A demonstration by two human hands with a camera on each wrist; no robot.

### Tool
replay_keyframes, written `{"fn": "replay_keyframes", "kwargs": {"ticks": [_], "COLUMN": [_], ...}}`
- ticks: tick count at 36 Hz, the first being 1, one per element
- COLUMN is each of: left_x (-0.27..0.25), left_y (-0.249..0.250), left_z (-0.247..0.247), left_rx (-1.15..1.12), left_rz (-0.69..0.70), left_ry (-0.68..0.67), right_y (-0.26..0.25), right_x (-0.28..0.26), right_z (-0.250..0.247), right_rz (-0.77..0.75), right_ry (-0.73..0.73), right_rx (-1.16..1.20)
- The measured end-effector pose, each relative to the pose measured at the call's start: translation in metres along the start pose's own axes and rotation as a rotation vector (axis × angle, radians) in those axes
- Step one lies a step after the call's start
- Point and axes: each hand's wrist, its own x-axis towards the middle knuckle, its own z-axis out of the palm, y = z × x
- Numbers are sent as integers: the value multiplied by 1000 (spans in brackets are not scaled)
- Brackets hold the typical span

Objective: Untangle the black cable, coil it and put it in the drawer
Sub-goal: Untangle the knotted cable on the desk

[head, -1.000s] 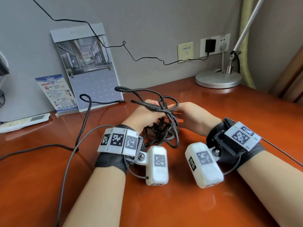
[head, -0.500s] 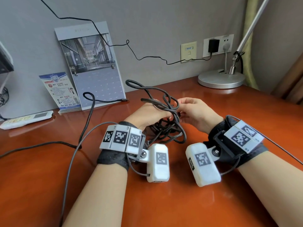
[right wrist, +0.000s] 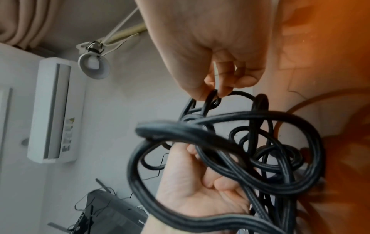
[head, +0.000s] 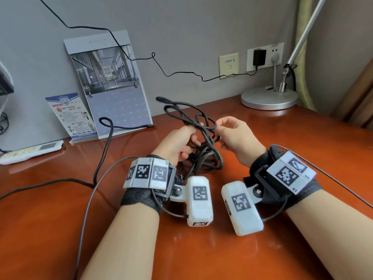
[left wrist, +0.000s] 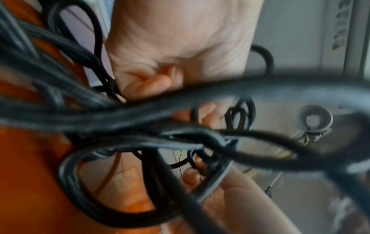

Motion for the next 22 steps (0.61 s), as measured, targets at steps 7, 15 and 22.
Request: {"fn": "replay_keyframes", "kwargs": {"ticks": [7,15,22], "left_x": [1,9,7], "left_y": [-1,-3,0], "left_z": [2,-3,-26], "left_rx": [131,48,-206], "left_rz": [19,-6,-93], "left_ry": [179,209,-14], "right_y": [3,11,15], "right_x": [-1,5,12], "right_z": [0,-3,-7], "right_rz": [-28,5,29], "right_ry": [-34,-7,72], "right_rx": [-118,-157,-126]}}
